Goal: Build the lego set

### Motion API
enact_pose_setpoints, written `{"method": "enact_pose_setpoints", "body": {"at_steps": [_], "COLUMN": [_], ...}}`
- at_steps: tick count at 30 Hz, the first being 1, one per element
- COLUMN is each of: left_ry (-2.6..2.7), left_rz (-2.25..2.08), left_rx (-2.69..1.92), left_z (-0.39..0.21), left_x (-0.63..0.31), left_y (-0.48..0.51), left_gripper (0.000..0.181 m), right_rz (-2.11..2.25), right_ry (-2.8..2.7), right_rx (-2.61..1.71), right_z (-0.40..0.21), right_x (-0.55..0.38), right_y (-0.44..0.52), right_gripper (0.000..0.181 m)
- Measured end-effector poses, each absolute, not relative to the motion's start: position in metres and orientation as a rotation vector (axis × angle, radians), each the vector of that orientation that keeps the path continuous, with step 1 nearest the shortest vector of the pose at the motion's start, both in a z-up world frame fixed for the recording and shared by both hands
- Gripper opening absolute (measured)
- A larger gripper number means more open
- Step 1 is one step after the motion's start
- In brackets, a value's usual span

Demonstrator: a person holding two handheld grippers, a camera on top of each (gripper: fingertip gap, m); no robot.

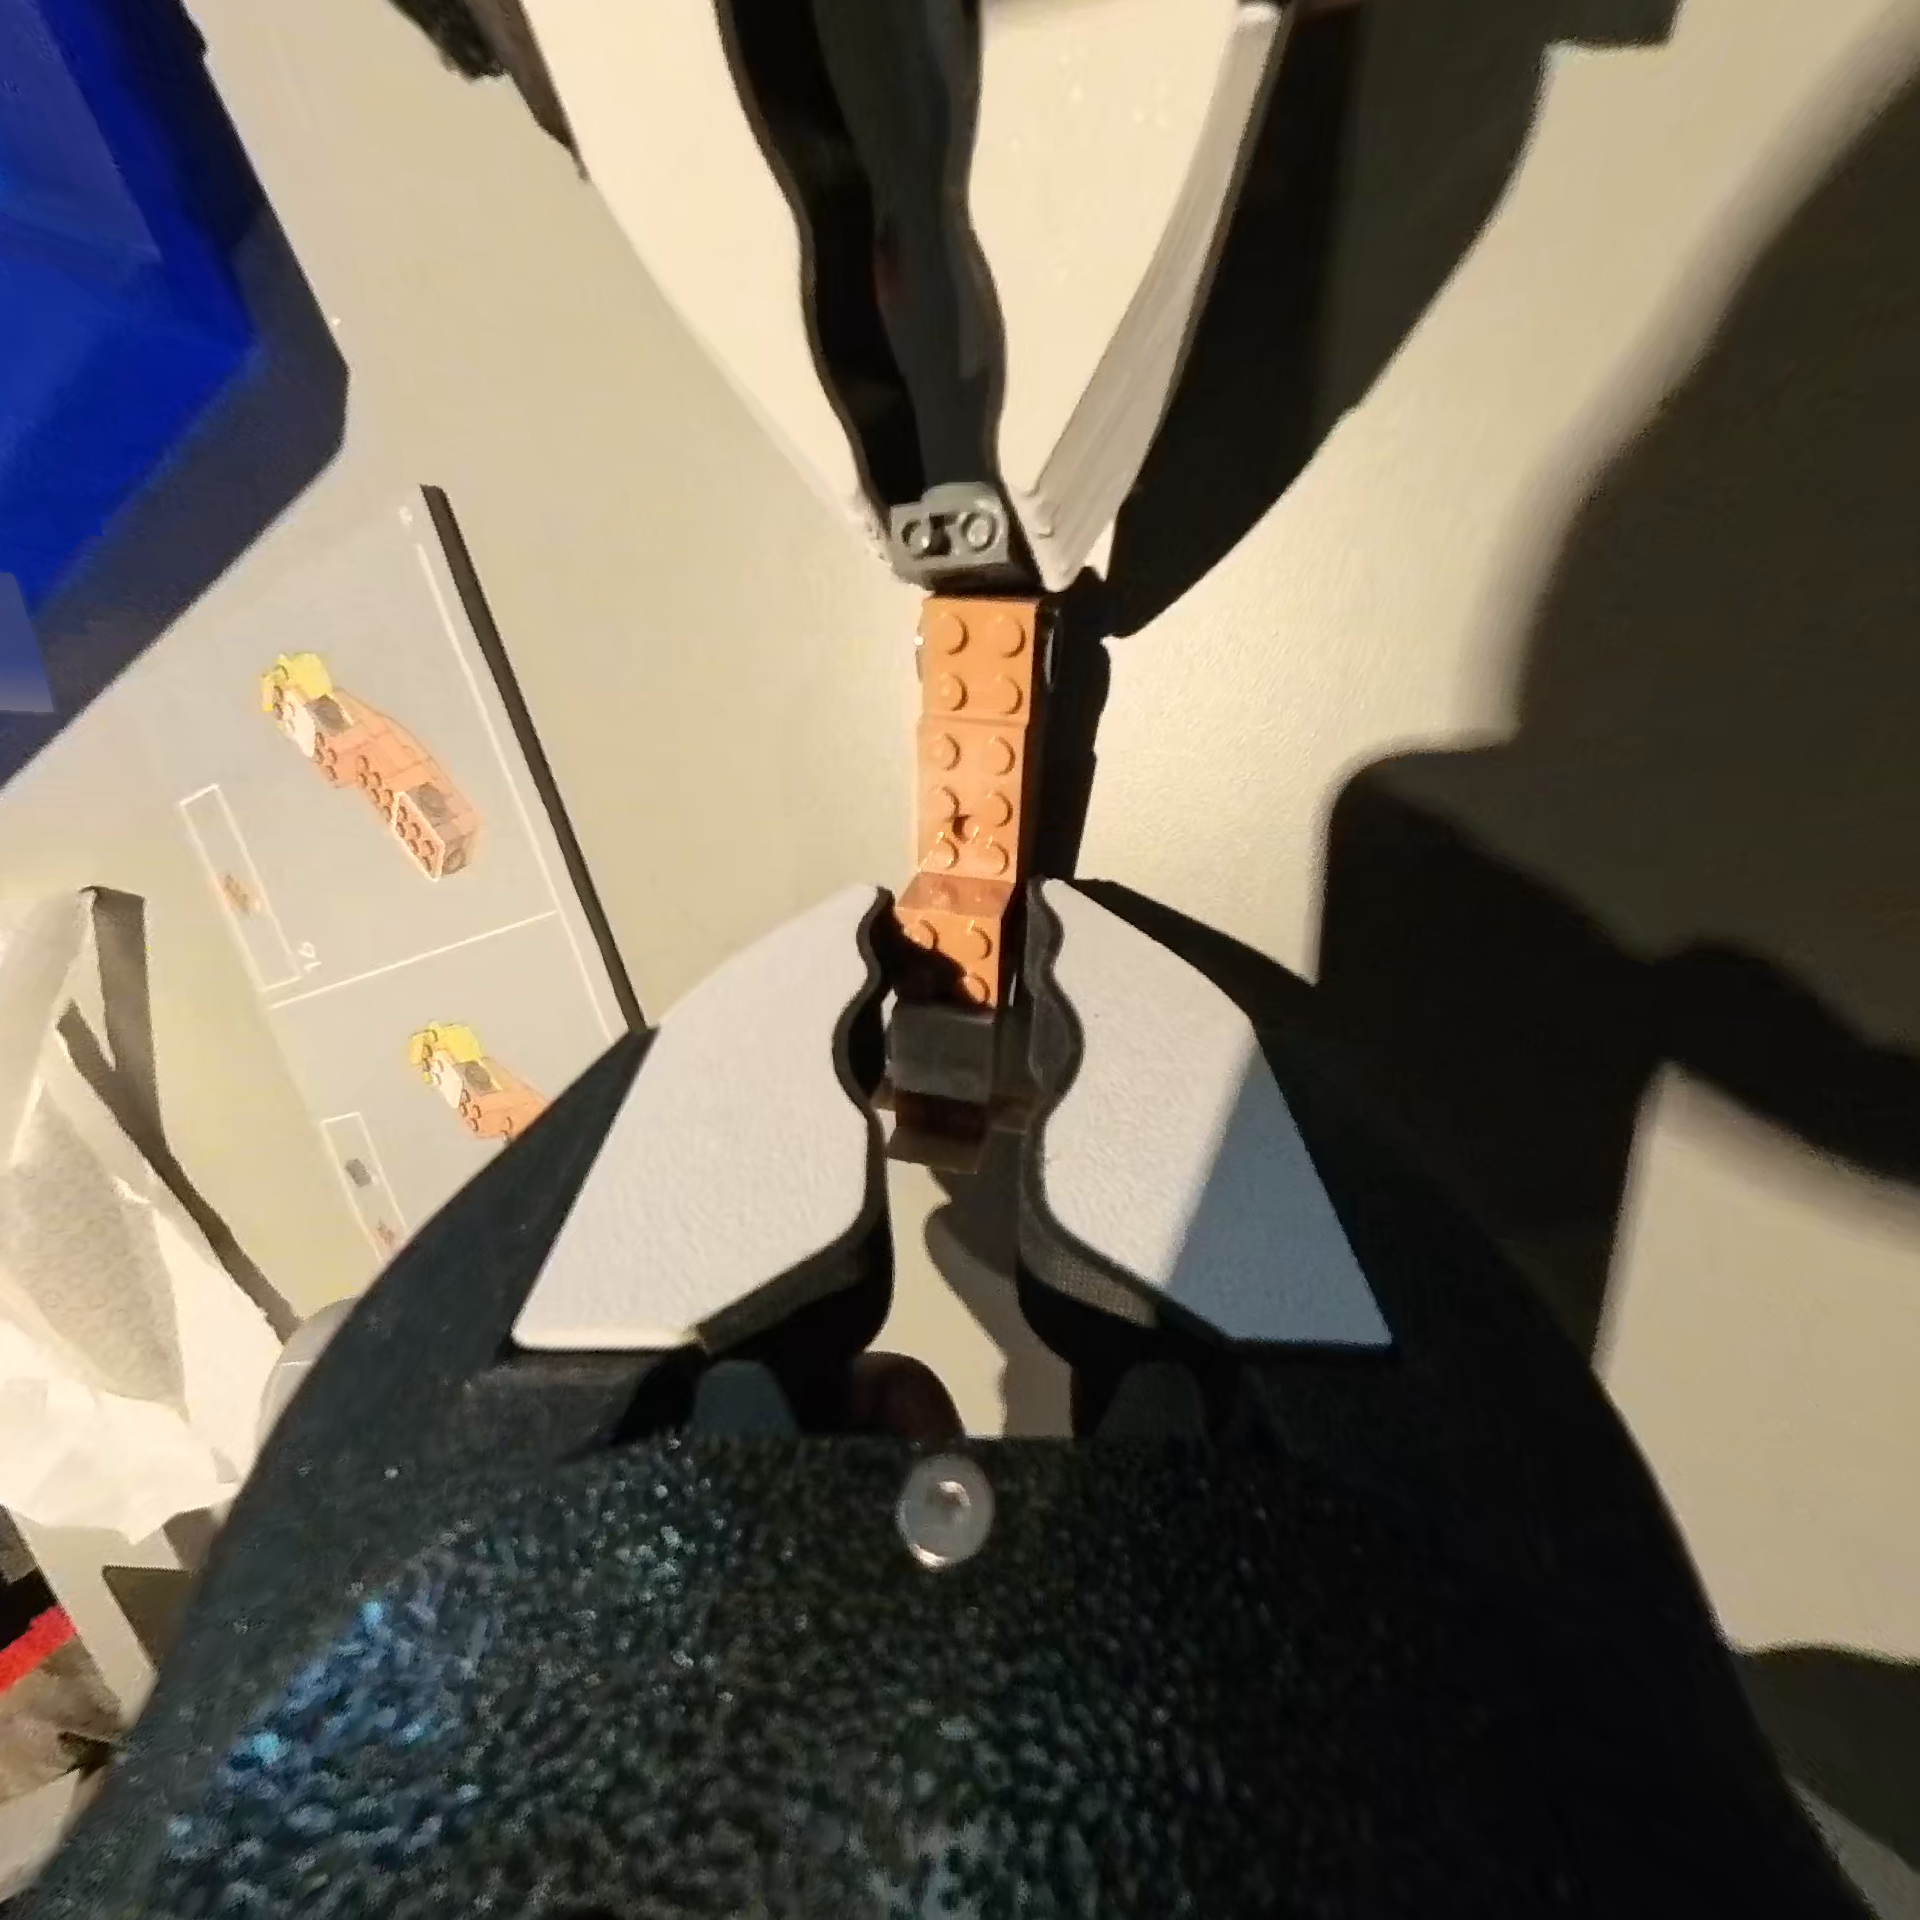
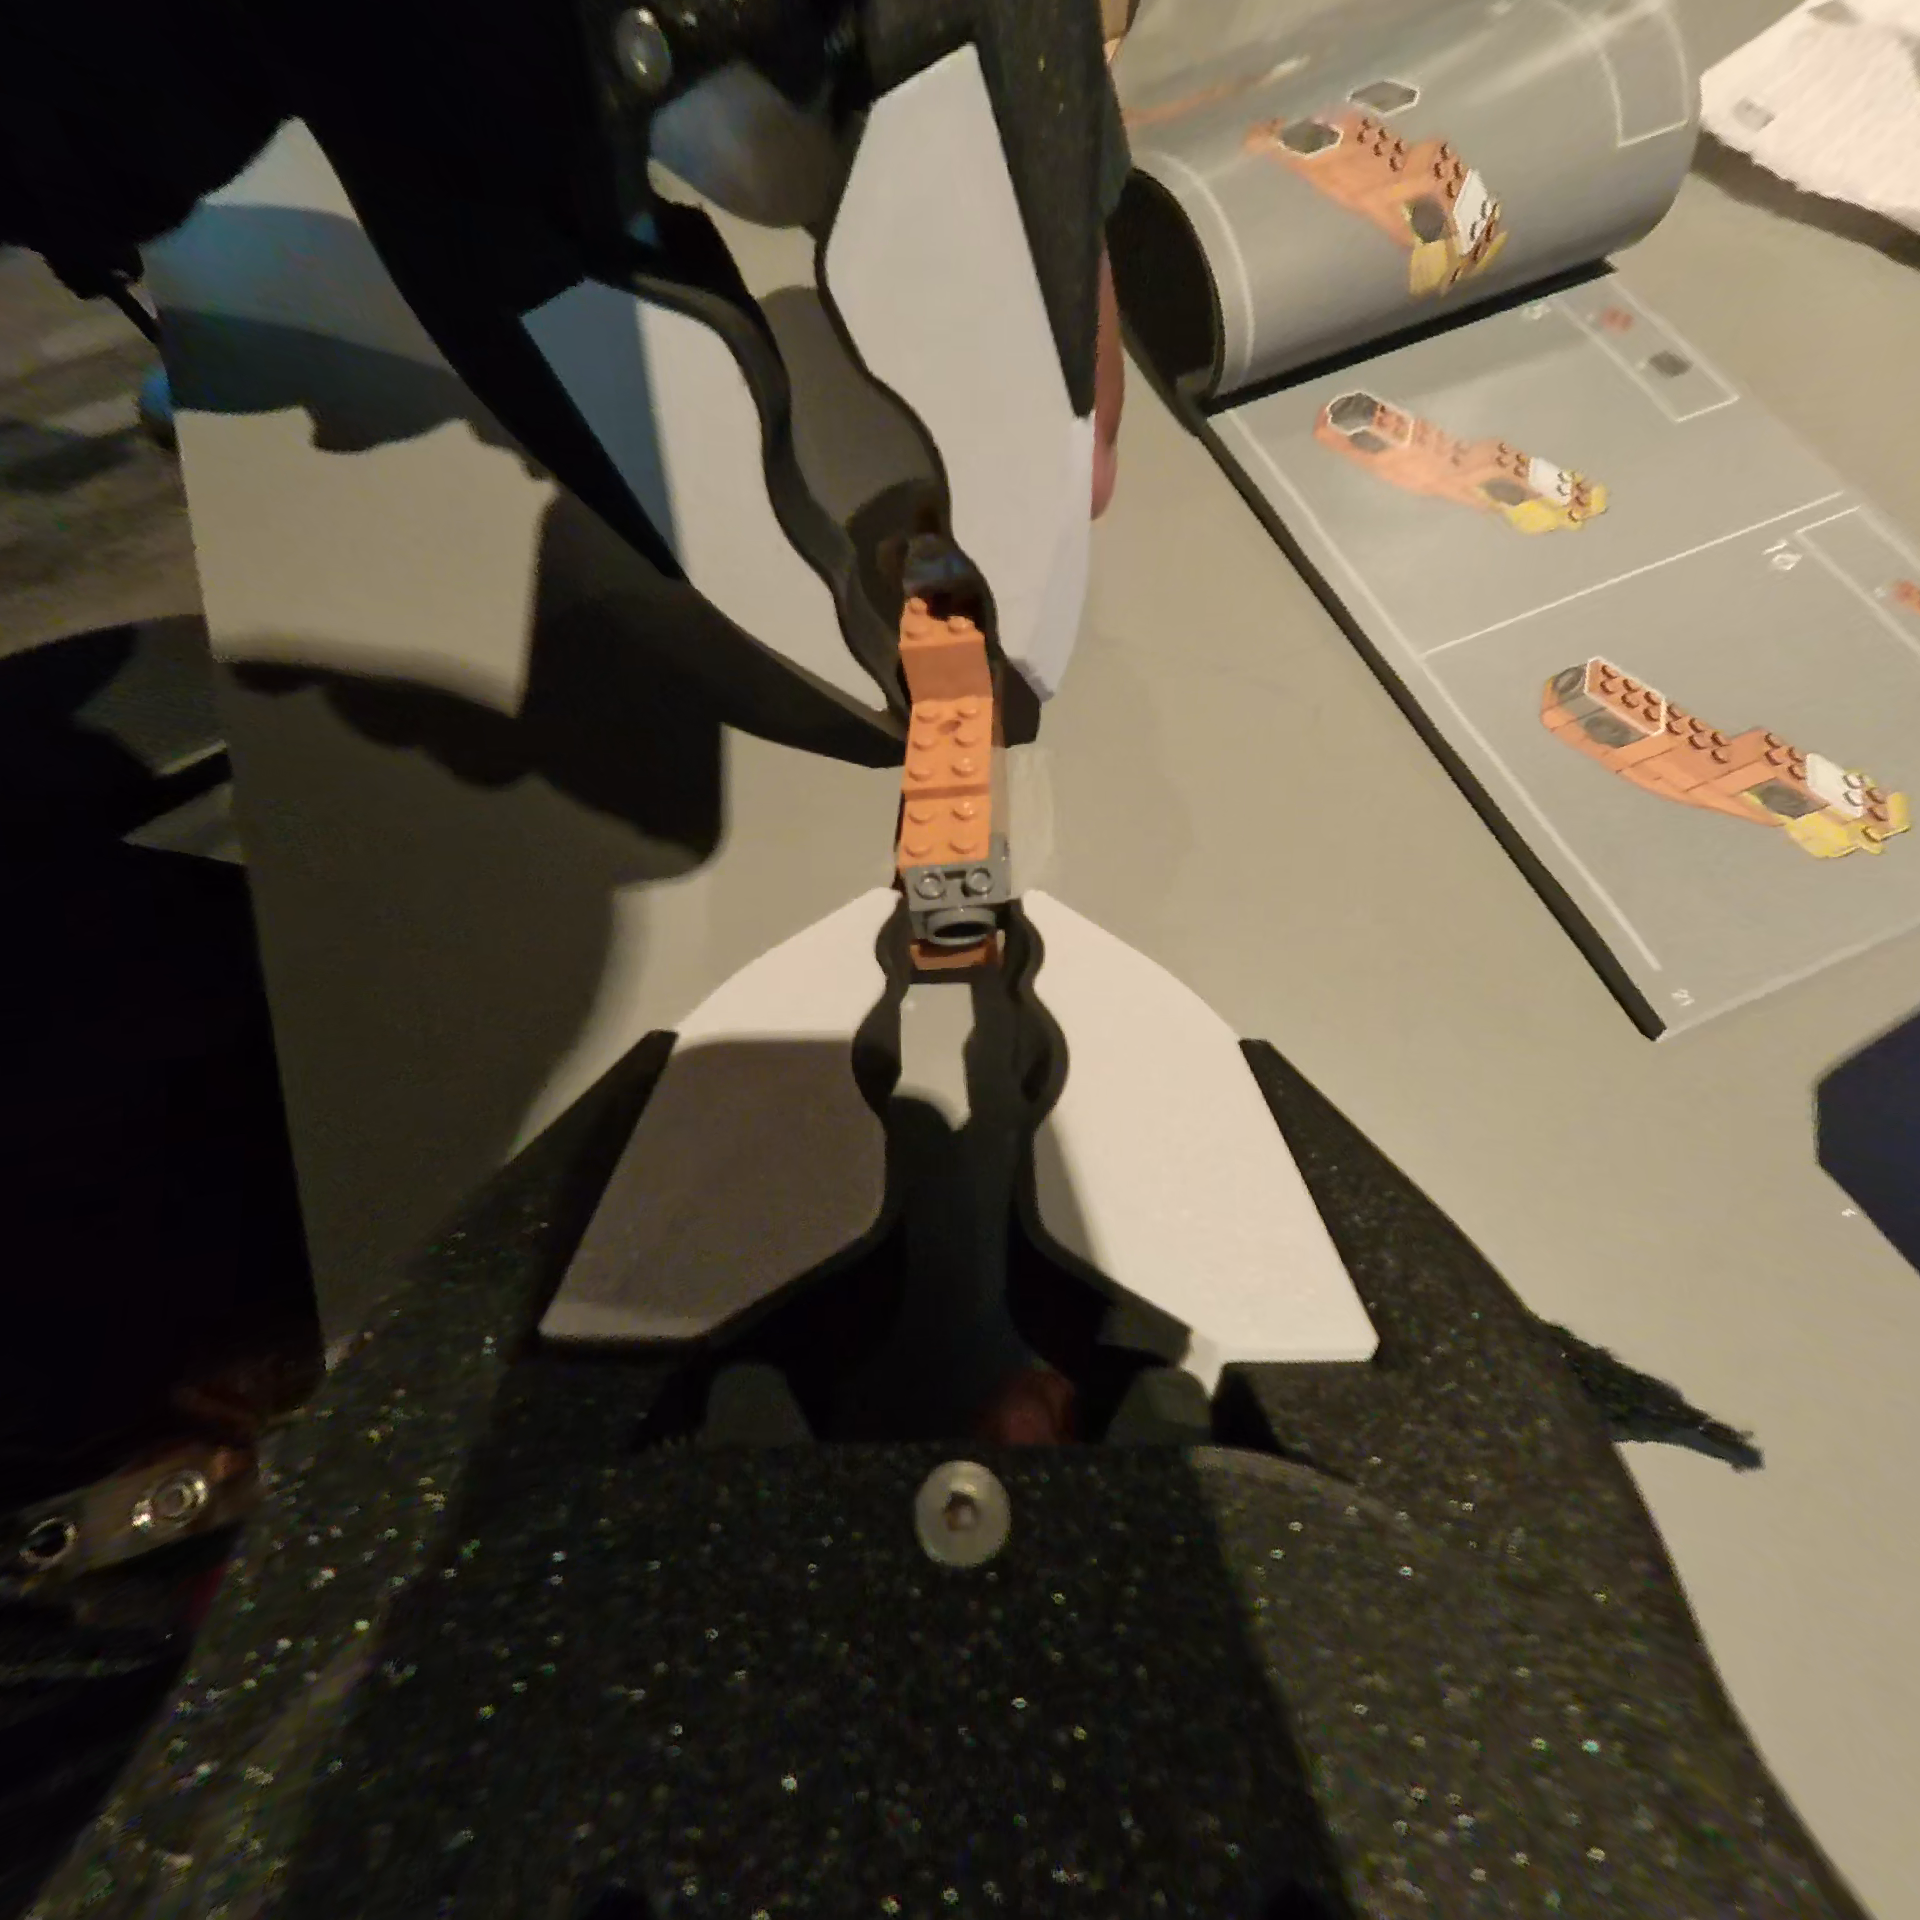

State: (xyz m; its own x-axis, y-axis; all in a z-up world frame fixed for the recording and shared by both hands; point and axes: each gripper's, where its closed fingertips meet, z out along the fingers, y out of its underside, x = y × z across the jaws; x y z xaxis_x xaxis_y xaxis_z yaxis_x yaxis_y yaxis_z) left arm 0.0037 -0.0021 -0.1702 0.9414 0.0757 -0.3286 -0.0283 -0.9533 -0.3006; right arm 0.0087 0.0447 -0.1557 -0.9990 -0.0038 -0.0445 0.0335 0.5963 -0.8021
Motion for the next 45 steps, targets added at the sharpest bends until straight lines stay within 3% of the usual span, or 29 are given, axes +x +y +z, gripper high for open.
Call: {"method": "enact_pose_setpoints", "body": {"at_steps": [29, 45], "left_ry": [-0.056, -0.072], "left_rz": [0.5, 0.485], "left_rx": [-2.815, -2.8], "left_z": [-0.1694, -0.1717], "left_x": [0.0047, 0.0048], "left_y": [-0.004, -0.0025], "left_gripper": [0.023, 0.023], "right_rz": [-1.422, -1.385], "right_ry": [2.905, 2.921], "right_rx": [-0.037, -0.064], "right_z": [-0.1587, -0.1624], "right_x": [0.006, 0.0072], "right_y": [0.0418, 0.0418], "right_gripper": [0.017, 0.028]}}
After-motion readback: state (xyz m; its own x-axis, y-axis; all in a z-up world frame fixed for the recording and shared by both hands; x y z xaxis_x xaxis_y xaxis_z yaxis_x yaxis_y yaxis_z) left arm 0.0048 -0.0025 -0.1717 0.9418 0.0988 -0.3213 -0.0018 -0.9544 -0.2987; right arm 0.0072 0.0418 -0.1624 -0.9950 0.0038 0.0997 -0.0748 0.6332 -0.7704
